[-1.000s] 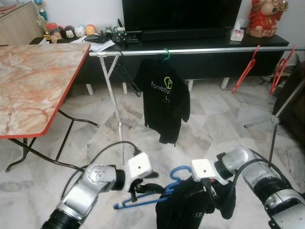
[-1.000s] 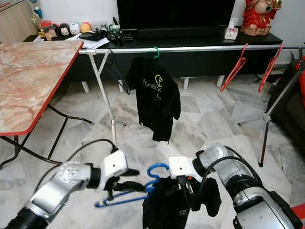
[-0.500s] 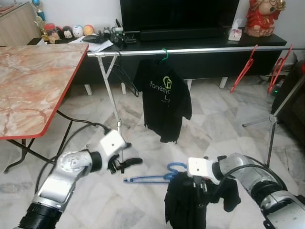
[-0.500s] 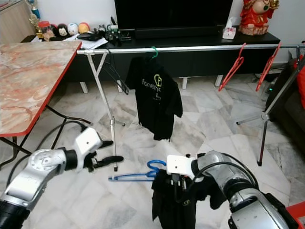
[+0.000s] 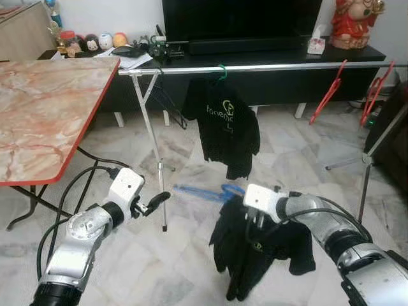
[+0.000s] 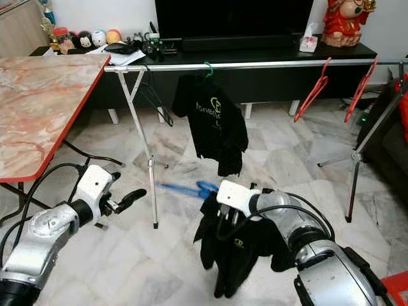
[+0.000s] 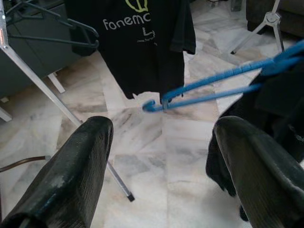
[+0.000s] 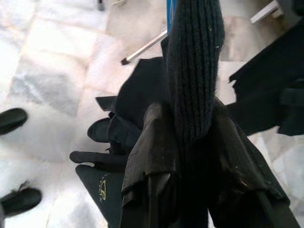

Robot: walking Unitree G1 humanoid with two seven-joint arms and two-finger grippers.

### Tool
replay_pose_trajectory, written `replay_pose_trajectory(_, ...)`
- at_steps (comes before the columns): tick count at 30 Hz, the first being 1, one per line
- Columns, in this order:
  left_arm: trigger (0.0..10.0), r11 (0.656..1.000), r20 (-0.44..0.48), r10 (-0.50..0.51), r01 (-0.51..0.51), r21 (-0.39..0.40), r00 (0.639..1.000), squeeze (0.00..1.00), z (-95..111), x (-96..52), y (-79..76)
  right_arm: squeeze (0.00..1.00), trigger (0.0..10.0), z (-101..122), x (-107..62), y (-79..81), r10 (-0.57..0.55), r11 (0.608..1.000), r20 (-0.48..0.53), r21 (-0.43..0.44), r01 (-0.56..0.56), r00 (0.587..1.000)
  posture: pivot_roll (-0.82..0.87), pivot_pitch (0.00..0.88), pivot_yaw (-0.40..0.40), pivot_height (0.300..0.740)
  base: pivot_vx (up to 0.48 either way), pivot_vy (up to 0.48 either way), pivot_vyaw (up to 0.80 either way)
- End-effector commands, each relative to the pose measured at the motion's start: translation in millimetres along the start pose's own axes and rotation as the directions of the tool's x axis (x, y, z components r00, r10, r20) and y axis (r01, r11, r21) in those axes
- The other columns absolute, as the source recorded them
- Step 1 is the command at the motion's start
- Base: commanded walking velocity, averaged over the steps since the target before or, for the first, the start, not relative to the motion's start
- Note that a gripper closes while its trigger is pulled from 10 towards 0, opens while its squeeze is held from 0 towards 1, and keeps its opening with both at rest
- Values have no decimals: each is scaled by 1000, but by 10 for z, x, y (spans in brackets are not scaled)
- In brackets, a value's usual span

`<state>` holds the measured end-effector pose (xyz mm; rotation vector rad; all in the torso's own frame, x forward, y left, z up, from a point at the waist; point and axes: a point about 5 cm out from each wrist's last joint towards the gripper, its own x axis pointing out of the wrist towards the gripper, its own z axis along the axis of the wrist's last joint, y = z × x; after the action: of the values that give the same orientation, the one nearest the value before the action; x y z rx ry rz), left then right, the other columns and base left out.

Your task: Hang hanger

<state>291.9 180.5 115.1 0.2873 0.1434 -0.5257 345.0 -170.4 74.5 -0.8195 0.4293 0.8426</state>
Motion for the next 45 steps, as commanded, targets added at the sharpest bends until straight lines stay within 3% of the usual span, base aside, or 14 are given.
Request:
replay_pose_trajectory(1,10000,1000,-18,19,-18,16,1000,0,-45,-22,32,0,0,83,-6,-91,-37,999,24,8,37,999,-137,0,45,740,0,0,0)
replay_pose_trajectory(4,10000,991,-33,91,-93,-91,995,0,-260,-40,7,0,0,435,66,-178,-100,994,156,57,92,983,-146,0,60,740,0,0,0)
replay_pose_trajectory(11,10000,984,-50,138,-143,-107,989,0,-354,-28,-23,0,0,661,120,-145,-82,995,241,68,67,967,-143,0,57,740,0,0,0)
replay_pose_trajectory(14,10000,984,-29,123,-126,-123,992,0,-308,38,-133,0,0,758,133,-142,-74,997,265,52,62,961,-133,0,44,740,0,0,0)
replay_pose_trajectory(23,10000,997,63,72,-70,-35,995,0,-50,234,-373,0,0,1148,-58,-419,-123,992,392,53,112,912,-143,0,44,740,0,0,0)
replay_pose_trajectory(28,10000,995,60,99,-100,7,993,0,-67,209,-328,0,0,1199,-98,-444,-119,993,404,40,112,907,-136,0,41,740,0,0,0)
replay_pose_trajectory(29,10000,990,45,129,-131,49,991,0,-115,165,-278,0,0,1218,-99,-438,-112,994,409,48,102,906,-129,0,39,740,0,0,0)
replay_pose_trajectory(31,10000,977,33,162,-165,134,986,0,-194,107,-240,0,0,1245,-86,-397,-87,996,409,30,82,908,-121,0,34,740,0,0,0)
replay_pose_trajectory(35,10000,959,18,257,-257,120,966,0,-365,13,-186,0,0,1321,-55,-308,-49,999,422,22,44,905,-121,0,28,740,0,0,0)
replay_pose_trajectory(40,10000,956,17,265,-265,125,964,0,-379,7,-185,0,0,1330,-64,-297,-46,999,421,23,40,906,-121,0,28,740,0,0,0)
replay_pose_trajectory(41,10000,948,-28,302,-297,110,953,0,-551,-34,-183,0,0,1424,-20,-200,-5,1000,445,-2,7,896,-118,0,22,740,0,0,0)
replay_pose_trajectory(42,10000,948,-28,302,-297,110,953,0,-551,-34,-183,0,0,1424,-20,-200,-5,1000,445,-2,7,896,-118,0,22,740,0,0,0)
replay_pose_trajectory(43,10000,935,-102,352,-344,86,930,0,-816,-111,-204,0,0,1607,41,-7,71,997,489,-40,-59,869,-116,0,24,740,0,0,0)
replay_pose_trajectory(45,10000,935,-120,354,-350,58,927,0,-884,-122,-233,0,0,1737,70,169,134,991,519,-73,-112,844,-105,0,20,740,0,0,0)
